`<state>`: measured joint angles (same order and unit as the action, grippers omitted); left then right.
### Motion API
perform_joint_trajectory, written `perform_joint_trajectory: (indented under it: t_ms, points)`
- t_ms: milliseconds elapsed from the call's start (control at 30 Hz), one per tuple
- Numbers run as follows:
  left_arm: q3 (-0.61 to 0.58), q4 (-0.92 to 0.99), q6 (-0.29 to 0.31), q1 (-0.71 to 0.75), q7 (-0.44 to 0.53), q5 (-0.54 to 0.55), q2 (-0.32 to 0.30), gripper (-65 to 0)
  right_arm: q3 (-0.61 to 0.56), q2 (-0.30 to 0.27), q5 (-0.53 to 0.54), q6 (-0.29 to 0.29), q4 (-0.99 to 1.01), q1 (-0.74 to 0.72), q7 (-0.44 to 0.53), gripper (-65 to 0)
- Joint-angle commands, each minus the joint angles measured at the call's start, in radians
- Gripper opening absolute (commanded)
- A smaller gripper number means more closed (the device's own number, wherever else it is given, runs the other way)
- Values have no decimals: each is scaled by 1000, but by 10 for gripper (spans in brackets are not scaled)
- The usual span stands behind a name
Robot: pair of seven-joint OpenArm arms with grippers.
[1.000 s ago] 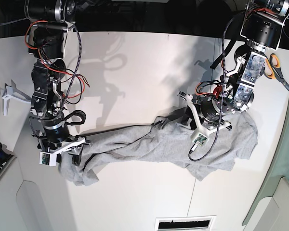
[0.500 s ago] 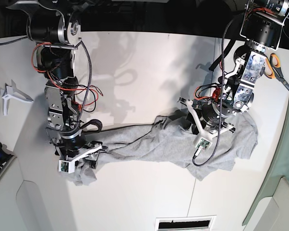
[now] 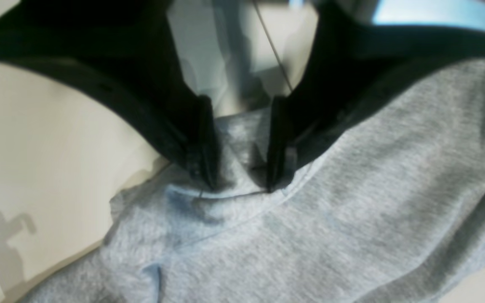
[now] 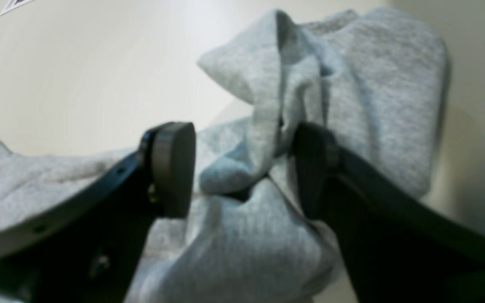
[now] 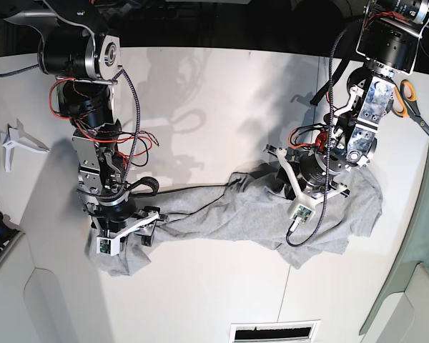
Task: Layout the t-shirt on the table in an organized manner, then fold the t-shirt properly
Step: 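Grasp the shirt body with both grippers and pull it apart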
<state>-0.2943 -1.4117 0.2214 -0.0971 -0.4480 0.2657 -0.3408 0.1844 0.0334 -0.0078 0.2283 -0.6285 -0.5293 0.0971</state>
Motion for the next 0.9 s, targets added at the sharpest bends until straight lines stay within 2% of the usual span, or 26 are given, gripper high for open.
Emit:
perform_joint_trajectory:
  t_ms: [0, 733, 867]
  points:
    - [5, -19, 0, -19, 21, 3, -5, -409, -2, 1, 4, 24, -25, -32, 27, -279]
    - [5, -18, 0, -16, 21, 4, -6, -409, -2, 60, 3, 49, -76, -26, 26, -279]
    - [5, -18, 0, -16, 21, 4, -5, -409, -2, 68, -39, 45, -76, -15, 27, -279]
